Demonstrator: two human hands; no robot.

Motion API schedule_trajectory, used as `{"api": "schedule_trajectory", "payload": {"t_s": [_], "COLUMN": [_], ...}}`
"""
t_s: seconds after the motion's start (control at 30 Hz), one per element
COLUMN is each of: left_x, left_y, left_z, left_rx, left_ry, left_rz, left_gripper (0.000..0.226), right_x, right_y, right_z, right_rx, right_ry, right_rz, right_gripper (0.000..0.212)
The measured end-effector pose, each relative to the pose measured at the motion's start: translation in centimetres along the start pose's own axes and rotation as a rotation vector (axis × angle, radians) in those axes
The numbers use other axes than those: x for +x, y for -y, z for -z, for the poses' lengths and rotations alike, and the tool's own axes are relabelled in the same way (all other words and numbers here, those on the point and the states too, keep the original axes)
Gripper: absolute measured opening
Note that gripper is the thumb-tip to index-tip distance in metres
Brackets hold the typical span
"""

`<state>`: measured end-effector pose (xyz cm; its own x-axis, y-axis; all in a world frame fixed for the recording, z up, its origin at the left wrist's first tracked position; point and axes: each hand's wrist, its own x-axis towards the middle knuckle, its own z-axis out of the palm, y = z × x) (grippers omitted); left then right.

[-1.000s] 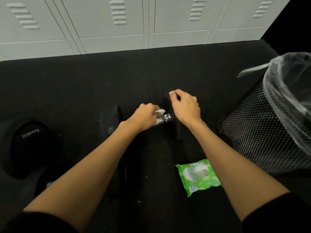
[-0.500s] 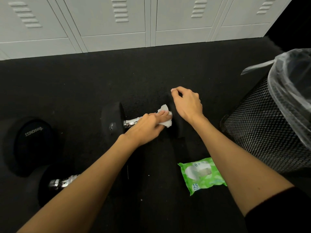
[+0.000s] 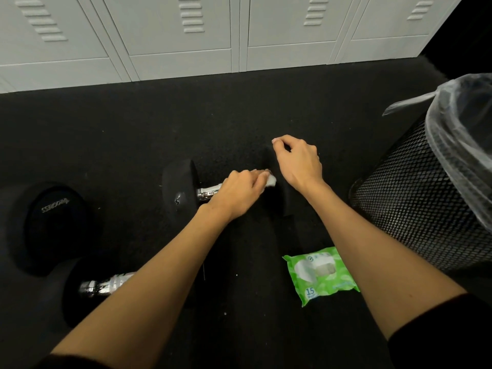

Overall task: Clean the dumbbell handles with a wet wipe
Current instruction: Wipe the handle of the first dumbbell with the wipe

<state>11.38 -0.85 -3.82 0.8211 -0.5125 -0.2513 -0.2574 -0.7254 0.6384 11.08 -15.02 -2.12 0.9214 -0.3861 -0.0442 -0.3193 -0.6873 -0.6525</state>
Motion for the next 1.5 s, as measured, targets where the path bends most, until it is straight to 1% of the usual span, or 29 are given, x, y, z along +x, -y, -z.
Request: {"api": "schedule_trajectory", "payload": {"t_s": [0.07, 0.17, 0.27, 0.3, 0.37, 0.43, 0.47, 0.57, 0.63, 0.67, 0.73, 0.8, 0.87, 0.97, 1.07, 1.13, 1.2, 1.23, 1.3, 1.33, 1.37, 1.4, 1.43, 1.5], "left_x": [1.0, 1.4, 0.8, 0.7, 0.8, 1.5, 2.1, 3.1, 2.9, 2.4, 0.8, -0.3, -0.3, 2.0, 3.9, 3.7, 2.6, 1.8, 0.7, 0.5, 0.5, 0.7, 1.1, 2.0], "left_y": [0.3, 0.5, 0.8, 0.8, 0.8, 0.6, 0.6, 0.5, 0.4, 0.5, 0.8, 1.1, 1.0, 0.4, -0.3, -0.6, -0.5, -0.3, 0.3, 0.6, 0.9, 1.0, 1.2, 0.9], "left_z": [0.2, 0.7, 0.6, 0.5, 0.6, 0.9, 1.0, 1.1, 0.7, 0.4, 0.0, 0.0, 0.2, 0.9, 1.2, 0.9, 0.4, 0.2, -0.4, -0.6, -0.7, -0.5, -0.3, 0.0], "left_rx": [0.020, 0.013, 0.176, 0.203, 0.190, 0.122, 0.104, 0.131, 0.124, 0.133, 0.157, 0.194, 0.188, 0.183, 0.146, 0.178, 0.260, 0.324, 0.488, 0.512, 0.504, 0.488, 0.424, 0.229], "left_ry": [0.023, 0.109, 0.156, 0.143, 0.108, 0.108, 0.109, 0.104, 0.094, 0.083, 0.040, 0.005, 0.018, 0.077, 0.108, 0.098, 0.068, 0.082, 0.129, 0.107, 0.069, 0.049, 0.037, 0.041], "left_rz": [0.006, 0.001, -0.064, -0.087, -0.095, -0.041, -0.004, 0.089, 0.098, 0.055, -0.092, -0.214, -0.177, 0.012, 0.129, 0.098, 0.023, -0.026, -0.129, -0.165, -0.192, -0.185, -0.156, -0.025], "left_gripper": [0.044, 0.054, 0.065, 0.064, 0.054, 0.036, 0.030, 0.033, 0.034, 0.035, 0.035, 0.040, 0.041, 0.030, 0.036, 0.035, 0.024, 0.024, 0.058, 0.067, 0.067, 0.061, 0.051, 0.026], "right_x": [0.0, 0.1, 0.1, 0.1, 0.1, 0.0, 0.0, 0.1, 0.1, 0.1, 0.2, 0.2, 0.2, 0.3, 0.4, 0.4, 0.3, 0.3, 0.3, 0.3, 0.3, 0.3, 0.4, 0.4], "right_y": [0.0, 0.0, 0.1, 0.1, 0.1, 0.1, 0.1, 0.1, 0.0, 0.0, 0.0, -0.1, -0.1, -0.1, 0.0, 0.0, 0.0, -0.1, -0.2, -0.2, -0.2, -0.1, -0.1, -0.1], "right_z": [0.0, 0.1, 0.1, 0.1, 0.1, 0.1, 0.1, 0.1, 0.1, 0.1, -0.1, -0.1, -0.1, -0.1, 0.0, 0.0, 0.0, 0.0, -0.1, -0.2, -0.2, -0.2, -0.2, -0.3], "right_rx": [-0.001, 0.010, 0.017, 0.019, 0.023, 0.026, 0.029, 0.032, 0.034, 0.035, 0.039, 0.040, 0.043, 0.050, 0.047, 0.055, 0.067, 0.070, 0.069, 0.067, 0.066, 0.066, 0.066, 0.066], "right_ry": [-0.002, -0.004, -0.002, -0.004, -0.007, -0.009, -0.012, -0.017, -0.018, -0.019, -0.023, -0.030, -0.031, -0.024, -0.024, -0.019, -0.015, -0.019, -0.032, -0.036, -0.035, -0.031, -0.027, -0.023], "right_rz": [-0.002, 0.003, -0.003, -0.006, -0.003, -0.003, -0.004, -0.004, -0.004, -0.004, -0.002, -0.003, -0.004, -0.008, -0.012, -0.015, -0.018, -0.017, -0.005, 0.000, 0.001, 0.000, -0.002, -0.006], "right_gripper": [0.030, 0.029, 0.029, 0.029, 0.029, 0.029, 0.029, 0.029, 0.029, 0.028, 0.028, 0.029, 0.029, 0.029, 0.028, 0.027, 0.026, 0.026, 0.027, 0.028, 0.028, 0.028, 0.027, 0.027]}}
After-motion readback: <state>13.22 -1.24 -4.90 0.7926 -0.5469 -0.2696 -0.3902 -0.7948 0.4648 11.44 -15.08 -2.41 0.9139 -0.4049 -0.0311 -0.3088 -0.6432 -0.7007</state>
